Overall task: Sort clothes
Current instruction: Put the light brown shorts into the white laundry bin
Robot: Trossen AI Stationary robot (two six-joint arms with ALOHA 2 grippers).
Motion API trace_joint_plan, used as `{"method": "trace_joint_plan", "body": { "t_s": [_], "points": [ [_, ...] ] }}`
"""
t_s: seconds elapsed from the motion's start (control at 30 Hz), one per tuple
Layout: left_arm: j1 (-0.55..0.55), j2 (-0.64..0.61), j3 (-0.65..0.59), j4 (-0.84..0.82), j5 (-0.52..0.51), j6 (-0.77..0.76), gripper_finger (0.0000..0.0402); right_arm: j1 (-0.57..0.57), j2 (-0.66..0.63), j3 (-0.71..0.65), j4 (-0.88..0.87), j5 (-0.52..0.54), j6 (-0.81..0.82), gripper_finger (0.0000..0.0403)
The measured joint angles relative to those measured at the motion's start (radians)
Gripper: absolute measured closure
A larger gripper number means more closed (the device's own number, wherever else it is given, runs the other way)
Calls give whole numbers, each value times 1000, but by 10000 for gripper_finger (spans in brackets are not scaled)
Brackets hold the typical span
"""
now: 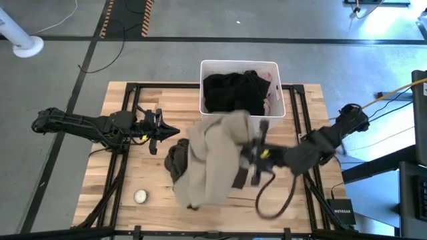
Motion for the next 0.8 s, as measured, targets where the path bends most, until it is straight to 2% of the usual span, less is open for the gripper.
{"method": "trace_joint_plan", "body": {
  "t_s": [0.1,0.3,0.53,0.67,0.8],
  "points": [
    [0,0,0,0,0,-1,402,-48,-1,95,0,87,-93,375],
    [0,0,0,0,0,-1,401,-197,-1,253,0,194,-229,375],
    [0,0,0,0,0,-1,402,-400,-3,323,-62,337,-315,375],
    [0,0,0,0,0,-1,402,-511,-1,319,-267,307,-187,375],
    [0,0,0,0,0,2,402,-638,4,258,-475,150,39,375]
  ]
}}
